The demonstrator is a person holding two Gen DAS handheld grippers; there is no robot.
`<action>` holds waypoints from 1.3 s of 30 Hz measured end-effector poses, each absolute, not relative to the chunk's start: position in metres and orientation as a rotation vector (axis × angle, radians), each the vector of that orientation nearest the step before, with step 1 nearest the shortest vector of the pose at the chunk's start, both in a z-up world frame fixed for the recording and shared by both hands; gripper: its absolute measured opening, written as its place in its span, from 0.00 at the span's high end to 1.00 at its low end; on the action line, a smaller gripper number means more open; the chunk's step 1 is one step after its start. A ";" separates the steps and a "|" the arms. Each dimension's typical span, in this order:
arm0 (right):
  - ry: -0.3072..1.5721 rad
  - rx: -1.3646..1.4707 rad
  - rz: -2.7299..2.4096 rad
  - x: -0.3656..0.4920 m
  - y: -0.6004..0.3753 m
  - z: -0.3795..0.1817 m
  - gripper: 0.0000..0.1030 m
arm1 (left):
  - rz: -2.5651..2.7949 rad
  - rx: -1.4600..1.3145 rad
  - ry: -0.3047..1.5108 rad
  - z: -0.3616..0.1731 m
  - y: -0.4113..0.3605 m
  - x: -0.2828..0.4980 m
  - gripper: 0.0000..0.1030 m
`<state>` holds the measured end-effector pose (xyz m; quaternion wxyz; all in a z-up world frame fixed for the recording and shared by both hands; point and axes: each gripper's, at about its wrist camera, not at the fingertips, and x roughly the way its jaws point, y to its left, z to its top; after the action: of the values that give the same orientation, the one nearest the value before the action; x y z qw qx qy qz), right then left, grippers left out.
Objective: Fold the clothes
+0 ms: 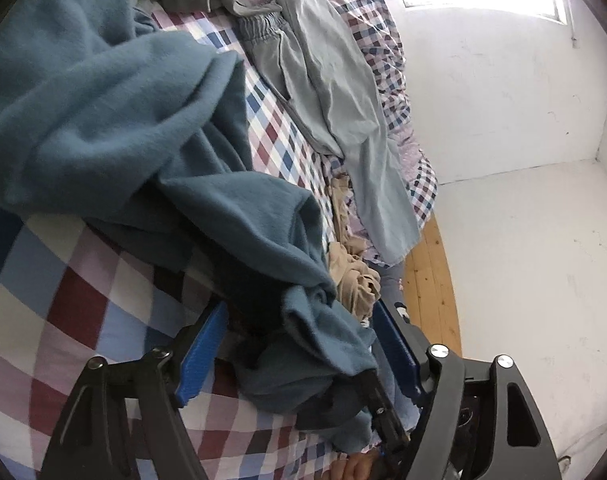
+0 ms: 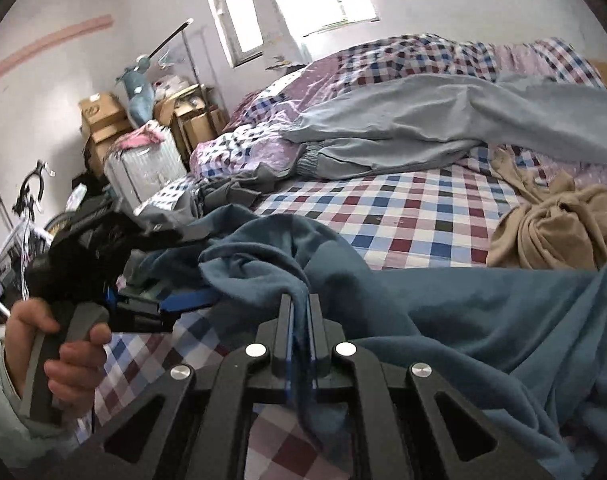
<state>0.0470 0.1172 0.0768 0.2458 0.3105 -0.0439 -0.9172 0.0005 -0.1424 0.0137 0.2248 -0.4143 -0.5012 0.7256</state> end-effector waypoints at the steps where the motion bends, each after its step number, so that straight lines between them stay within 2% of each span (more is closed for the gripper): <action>1: -0.097 0.846 -2.496 0.049 0.115 0.077 0.96 | 2.000 -1.146 -1.381 0.014 -0.140 0.000 0.28; 4: -0.056 0.849 -2.487 0.053 0.112 0.074 0.96 | 1.980 -1.137 -1.396 0.012 -0.138 0.000 0.35; 8: -0.043 0.846 -2.459 0.055 0.111 0.072 0.96 | 1.974 -1.147 -1.390 0.013 -0.133 -0.002 0.52; 11: -0.020 0.837 -2.437 0.057 0.109 0.072 0.96 | 1.984 -1.142 -1.386 0.013 -0.133 -0.001 0.57; 12: -0.016 0.835 -2.432 0.058 0.108 0.073 0.96 | 1.992 -1.144 -1.383 0.013 -0.133 -0.001 0.68; 14: -0.007 0.831 -2.421 0.060 0.107 0.073 0.96 | 2.005 -1.133 -1.382 0.014 -0.135 0.000 0.72; 15: -0.001 0.832 -2.415 0.061 0.105 0.073 0.95 | 2.008 -1.121 -1.384 0.015 -0.136 0.002 0.81; 17: 0.012 0.836 -2.405 0.062 0.104 0.072 0.94 | 2.032 -1.097 -1.367 0.020 -0.138 0.004 0.91; 21: 0.086 0.836 -2.418 0.067 0.096 0.072 0.93 | 2.066 -1.039 -1.338 0.031 -0.142 0.009 0.96; 24: 0.141 0.829 -2.453 0.072 0.091 0.073 0.74 | 2.087 -0.992 -1.322 0.040 -0.147 0.016 0.97; 25: 0.153 0.818 -2.460 0.075 0.090 0.074 0.62 | 2.090 -0.973 -1.322 0.043 -0.149 0.019 0.97; 26: 0.167 0.800 -2.468 0.078 0.088 0.076 0.57 | 2.093 -0.951 -1.323 0.046 -0.151 0.022 0.97; 34: 0.326 0.735 -2.525 0.104 0.074 0.079 0.56 | 2.138 -0.700 -1.347 0.070 -0.185 0.061 0.97; 39: 0.577 0.698 -2.552 0.138 0.055 0.067 0.56 | 2.159 -0.627 -1.314 0.079 -0.195 0.080 0.97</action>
<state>0.1376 0.0546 0.0673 0.2150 0.2518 0.2082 -0.9203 0.0802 -0.1954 0.0789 0.2656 -0.2321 -0.4867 0.7992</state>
